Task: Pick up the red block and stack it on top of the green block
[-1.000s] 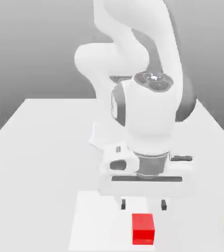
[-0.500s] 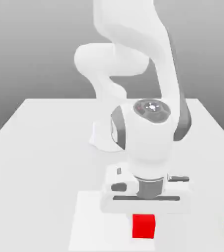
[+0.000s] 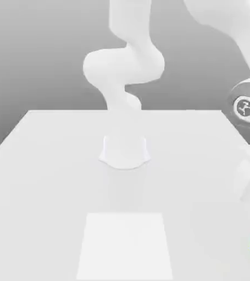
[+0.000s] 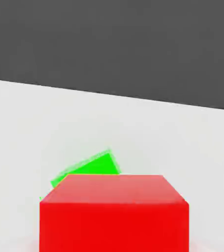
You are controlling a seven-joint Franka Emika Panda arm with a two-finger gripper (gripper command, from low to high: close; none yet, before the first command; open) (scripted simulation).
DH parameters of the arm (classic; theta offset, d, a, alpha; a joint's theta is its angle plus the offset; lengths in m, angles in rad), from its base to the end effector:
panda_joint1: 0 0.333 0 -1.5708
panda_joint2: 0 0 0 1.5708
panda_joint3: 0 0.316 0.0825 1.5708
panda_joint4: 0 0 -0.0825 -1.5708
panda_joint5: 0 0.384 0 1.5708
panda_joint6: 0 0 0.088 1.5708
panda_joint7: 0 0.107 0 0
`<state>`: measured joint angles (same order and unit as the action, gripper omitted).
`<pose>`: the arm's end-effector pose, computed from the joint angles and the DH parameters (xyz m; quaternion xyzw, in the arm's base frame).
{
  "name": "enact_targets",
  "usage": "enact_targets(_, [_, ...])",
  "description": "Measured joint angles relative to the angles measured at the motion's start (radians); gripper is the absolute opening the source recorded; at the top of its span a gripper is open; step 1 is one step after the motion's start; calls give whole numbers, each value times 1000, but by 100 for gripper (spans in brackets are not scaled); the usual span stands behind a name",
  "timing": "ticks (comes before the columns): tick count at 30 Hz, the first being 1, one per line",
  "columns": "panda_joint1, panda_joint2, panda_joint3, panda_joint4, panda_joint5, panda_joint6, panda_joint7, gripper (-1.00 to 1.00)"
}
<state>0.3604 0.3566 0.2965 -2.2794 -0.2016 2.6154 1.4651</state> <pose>0.4173 0.3322 0.2041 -0.9475 0.3199 -0.0001 0.0015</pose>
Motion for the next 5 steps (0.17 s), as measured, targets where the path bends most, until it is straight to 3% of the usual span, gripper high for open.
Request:
enact_targets(1, [16, 31, -17, 3, -14, 27, 12, 100])
enact_targets(5, [16, 31, -17, 3, -14, 27, 12, 100])
